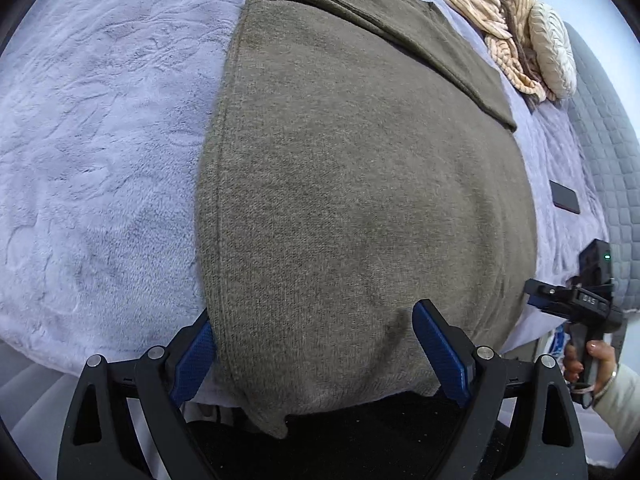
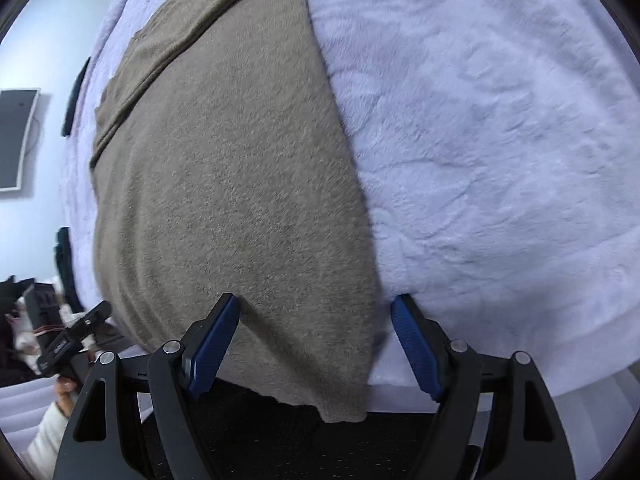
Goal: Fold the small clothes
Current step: 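Grasp the brown sweater's hem corners with both tools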
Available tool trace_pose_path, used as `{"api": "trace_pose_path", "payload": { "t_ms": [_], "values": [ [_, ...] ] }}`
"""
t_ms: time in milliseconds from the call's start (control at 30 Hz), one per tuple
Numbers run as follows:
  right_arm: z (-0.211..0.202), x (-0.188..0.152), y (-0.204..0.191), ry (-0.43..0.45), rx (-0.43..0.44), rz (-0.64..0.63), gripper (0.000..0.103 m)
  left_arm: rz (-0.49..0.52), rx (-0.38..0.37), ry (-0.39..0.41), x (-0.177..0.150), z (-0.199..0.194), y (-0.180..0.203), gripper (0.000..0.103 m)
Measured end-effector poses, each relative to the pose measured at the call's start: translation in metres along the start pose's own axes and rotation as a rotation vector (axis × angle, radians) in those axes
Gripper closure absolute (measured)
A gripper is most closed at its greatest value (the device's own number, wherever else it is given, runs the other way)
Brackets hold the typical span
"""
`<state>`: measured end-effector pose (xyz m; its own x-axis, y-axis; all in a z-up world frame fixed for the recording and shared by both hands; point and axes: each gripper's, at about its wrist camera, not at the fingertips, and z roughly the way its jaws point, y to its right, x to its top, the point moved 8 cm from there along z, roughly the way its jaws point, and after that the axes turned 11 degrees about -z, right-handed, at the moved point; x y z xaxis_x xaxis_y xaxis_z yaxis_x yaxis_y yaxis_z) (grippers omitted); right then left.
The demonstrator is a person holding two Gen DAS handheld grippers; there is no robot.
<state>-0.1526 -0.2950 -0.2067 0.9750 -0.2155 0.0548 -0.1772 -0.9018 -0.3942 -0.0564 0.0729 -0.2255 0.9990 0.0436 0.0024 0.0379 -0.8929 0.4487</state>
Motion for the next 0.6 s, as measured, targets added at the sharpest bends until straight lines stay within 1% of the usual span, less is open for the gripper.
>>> {"api": "trace_pose_path", "payload": {
  "t_ms": [33, 100, 200, 267, 367, 533, 567, 600],
  "values": [
    [0.003, -0.003, -0.004, -0.013, 0.054, -0.006, 0.021, -0.001, -0.022, -0.007, 0.0, 0.0, 0.002, 0.011],
    [0.005, -0.01, -0.014, -0.032, 0.133, -0.025, 0.021, 0.001, -0.072, -0.019, -0.001, -0.003, 0.006, 0.011],
    [0.01, -0.022, -0.027, -0.068, 0.217, -0.057, 0.021, 0.007, -0.108, -0.032, -0.003, -0.003, 0.008, 0.011],
    [0.019, -0.026, -0.03, -0.097, 0.231, -0.066, 0.021, 0.011, -0.105, -0.037, -0.005, 0.001, 0.007, 0.011],
    [0.031, -0.034, -0.029, -0.132, 0.221, -0.069, 0.021, 0.02, -0.097, -0.037, -0.01, 0.001, 0.006, 0.011],
    [0.026, -0.036, -0.025, -0.122, 0.242, -0.042, 0.021, 0.042, -0.076, -0.061, -0.024, -0.001, -0.002, 0.011],
    [0.023, -0.033, -0.027, -0.116, 0.268, -0.033, 0.021, 0.046, -0.076, -0.064, -0.026, -0.001, 0.0, 0.011],
    [0.02, -0.031, -0.032, -0.104, 0.303, -0.027, 0.021, 0.044, -0.095, -0.067, -0.028, -0.003, 0.003, 0.011]
  ]
}}
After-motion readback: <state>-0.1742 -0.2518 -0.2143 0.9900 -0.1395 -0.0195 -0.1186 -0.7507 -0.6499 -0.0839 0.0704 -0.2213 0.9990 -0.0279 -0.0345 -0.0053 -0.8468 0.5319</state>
